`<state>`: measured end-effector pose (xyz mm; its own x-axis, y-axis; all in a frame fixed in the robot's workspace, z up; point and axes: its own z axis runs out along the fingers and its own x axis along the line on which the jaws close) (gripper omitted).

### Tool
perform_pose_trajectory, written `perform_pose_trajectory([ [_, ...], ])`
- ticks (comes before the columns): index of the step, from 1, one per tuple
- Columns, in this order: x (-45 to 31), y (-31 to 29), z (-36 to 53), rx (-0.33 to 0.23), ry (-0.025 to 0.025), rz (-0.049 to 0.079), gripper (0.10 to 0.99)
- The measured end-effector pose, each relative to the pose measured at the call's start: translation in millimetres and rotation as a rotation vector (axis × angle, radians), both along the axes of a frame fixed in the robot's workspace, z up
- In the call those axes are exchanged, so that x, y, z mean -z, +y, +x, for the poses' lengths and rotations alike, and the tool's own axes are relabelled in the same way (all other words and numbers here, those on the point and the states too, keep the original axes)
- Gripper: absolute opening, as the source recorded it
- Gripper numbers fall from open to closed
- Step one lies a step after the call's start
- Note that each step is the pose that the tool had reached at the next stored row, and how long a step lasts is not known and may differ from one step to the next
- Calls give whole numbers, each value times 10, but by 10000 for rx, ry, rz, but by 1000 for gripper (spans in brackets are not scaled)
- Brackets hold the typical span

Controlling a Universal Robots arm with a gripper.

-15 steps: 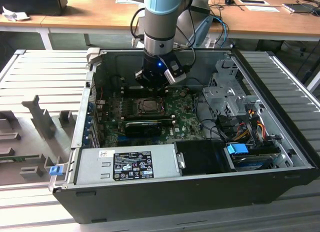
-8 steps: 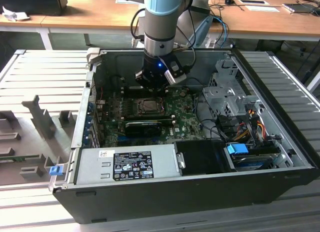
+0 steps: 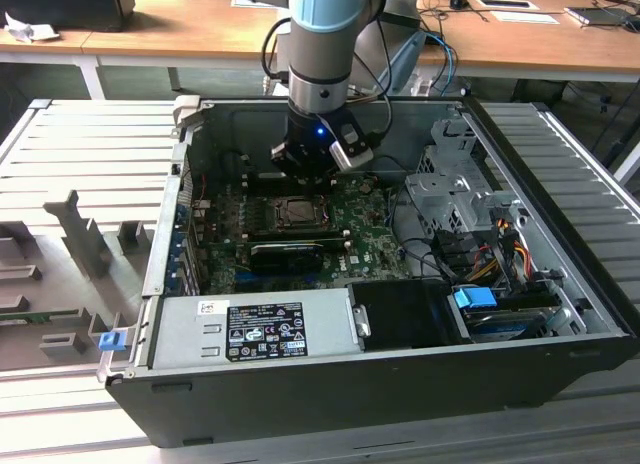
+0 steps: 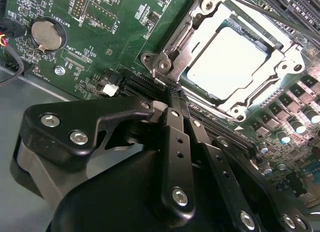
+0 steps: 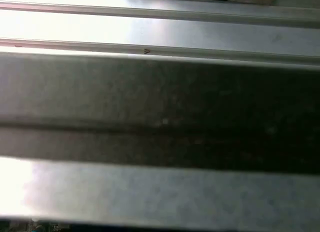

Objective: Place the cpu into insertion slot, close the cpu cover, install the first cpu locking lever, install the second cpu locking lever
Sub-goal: 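Install the first cpu locking lever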

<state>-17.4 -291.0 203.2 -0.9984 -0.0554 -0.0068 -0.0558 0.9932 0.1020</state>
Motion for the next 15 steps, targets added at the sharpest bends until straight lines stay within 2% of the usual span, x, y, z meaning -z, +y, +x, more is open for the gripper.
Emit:
perform_pose_trajectory([
  [7,21,-11,2,1,2,5,106],
  [15,30,-10,4,2,0,138,106],
])
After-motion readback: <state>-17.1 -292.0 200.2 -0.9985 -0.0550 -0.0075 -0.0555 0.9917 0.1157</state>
